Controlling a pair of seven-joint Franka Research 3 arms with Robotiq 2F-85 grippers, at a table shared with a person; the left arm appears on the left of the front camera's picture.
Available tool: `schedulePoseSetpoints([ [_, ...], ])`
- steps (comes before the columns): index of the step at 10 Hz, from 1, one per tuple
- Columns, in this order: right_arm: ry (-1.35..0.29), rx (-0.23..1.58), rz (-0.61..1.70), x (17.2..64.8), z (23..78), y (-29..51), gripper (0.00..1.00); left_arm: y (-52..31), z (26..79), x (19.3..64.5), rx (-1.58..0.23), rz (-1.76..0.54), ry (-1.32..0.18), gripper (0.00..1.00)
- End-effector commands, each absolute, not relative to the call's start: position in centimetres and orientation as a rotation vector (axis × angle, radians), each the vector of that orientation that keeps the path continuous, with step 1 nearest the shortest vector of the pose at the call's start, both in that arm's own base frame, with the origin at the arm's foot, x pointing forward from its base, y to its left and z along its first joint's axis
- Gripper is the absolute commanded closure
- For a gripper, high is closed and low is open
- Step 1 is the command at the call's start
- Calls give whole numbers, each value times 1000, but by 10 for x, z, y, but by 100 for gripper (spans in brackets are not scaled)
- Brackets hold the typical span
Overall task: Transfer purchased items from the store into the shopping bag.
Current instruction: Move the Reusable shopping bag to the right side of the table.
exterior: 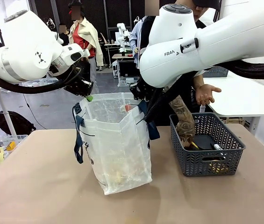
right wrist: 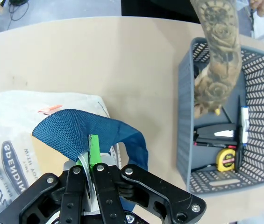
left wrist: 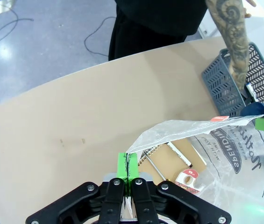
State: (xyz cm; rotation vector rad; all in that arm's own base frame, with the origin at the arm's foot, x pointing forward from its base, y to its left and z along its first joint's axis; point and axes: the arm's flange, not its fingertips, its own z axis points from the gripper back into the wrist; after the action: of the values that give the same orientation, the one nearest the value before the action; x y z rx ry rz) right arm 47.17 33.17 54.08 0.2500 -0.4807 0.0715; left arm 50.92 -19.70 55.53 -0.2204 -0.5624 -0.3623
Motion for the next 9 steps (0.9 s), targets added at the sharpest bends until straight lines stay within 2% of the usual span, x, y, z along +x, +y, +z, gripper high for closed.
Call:
schedulePoseSetpoints([
  [1, -481, 246, 68, 472, 542, 330, 100, -193, 558, 510, -213, -346, -567, 100],
  [9, -481, 246, 68, 472, 542, 330, 100, -193, 558, 510, -213, -346, -567, 100],
])
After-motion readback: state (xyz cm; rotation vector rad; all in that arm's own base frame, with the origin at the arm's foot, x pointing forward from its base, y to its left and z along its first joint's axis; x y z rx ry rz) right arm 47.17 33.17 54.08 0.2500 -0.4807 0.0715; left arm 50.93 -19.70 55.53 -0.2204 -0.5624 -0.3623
